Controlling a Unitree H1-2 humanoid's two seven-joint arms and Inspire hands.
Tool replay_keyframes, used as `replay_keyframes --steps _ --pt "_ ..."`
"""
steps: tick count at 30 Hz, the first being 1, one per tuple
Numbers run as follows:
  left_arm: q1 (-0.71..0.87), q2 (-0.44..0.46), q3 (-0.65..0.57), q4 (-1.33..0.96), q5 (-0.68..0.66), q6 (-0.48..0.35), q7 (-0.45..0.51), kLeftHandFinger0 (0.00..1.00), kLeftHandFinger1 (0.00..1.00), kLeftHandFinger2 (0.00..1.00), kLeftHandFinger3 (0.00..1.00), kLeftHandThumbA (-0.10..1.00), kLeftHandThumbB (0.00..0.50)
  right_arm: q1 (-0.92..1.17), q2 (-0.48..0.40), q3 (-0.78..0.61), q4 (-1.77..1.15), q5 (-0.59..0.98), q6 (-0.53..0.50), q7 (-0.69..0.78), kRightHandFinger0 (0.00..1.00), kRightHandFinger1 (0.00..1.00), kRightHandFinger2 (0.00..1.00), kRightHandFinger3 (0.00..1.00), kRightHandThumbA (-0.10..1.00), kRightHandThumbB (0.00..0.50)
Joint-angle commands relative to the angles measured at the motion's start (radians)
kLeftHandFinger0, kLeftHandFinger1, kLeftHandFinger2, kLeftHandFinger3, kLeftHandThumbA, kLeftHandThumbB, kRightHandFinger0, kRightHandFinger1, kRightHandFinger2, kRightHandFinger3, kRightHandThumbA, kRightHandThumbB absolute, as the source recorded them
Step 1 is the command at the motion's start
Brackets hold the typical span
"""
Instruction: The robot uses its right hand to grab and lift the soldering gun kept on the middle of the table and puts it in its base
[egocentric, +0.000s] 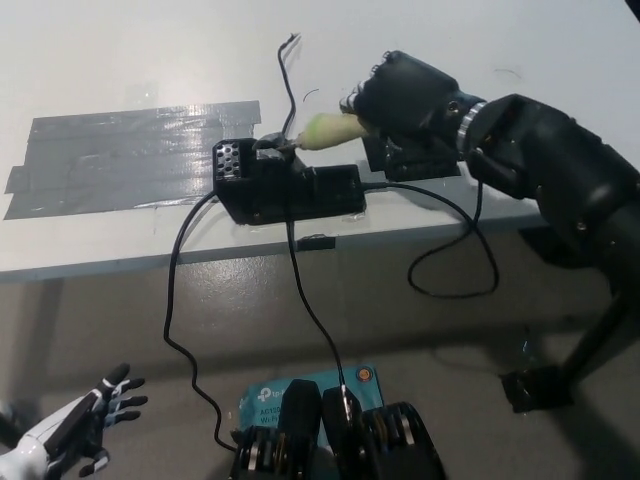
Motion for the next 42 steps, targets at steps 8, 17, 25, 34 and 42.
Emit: replay_keyframes --steps 8,17,25,34,42 --pt "-0.027 0.028 -0.013 -0.040 0.013 0.016 -0.006 0.95 1.00 1.00 1.00 1.00 0.278 -0.083 -0.039 0.101 0.015 -0.083 -0.067 -0.139 0.00 0.00 0.27 0.42 -0.01 0.226" --pt "-0.030 0.019 -0.026 -0.046 0.023 0.016 -0.006 0.98 1.00 1.00 1.00 1.00 0.275 -0.072 0.000 0.131 0.013 -0.080 -0.040 -0.151 0.00 0.00 0.21 0.25 0.04 0.093" --pt "-0.042 0.019 -0.038 -0.039 0.015 0.016 -0.009 1.00 1.00 1.00 1.00 1.00 0.285 -0.106 0.053 0.143 0.055 -0.071 -0.055 -0.167 0.00 0.00 0.27 0.37 0.03 0.116" --pt "-0.049 0.025 -0.046 -0.046 0.022 0.016 -0.006 0.97 0.99 1.00 1.00 1.00 0.289 -0.145 0.079 0.147 0.103 -0.080 -0.041 -0.189 0.00 0.00 0.25 0.20 0.02 0.129" --pt "-0.053 0.023 -0.053 -0.050 0.027 0.016 -0.007 0.94 0.98 1.00 1.00 1.00 0.271 -0.161 0.087 0.148 0.091 -0.089 -0.019 -0.167 0.00 0.00 0.31 0.27 -0.06 0.205"
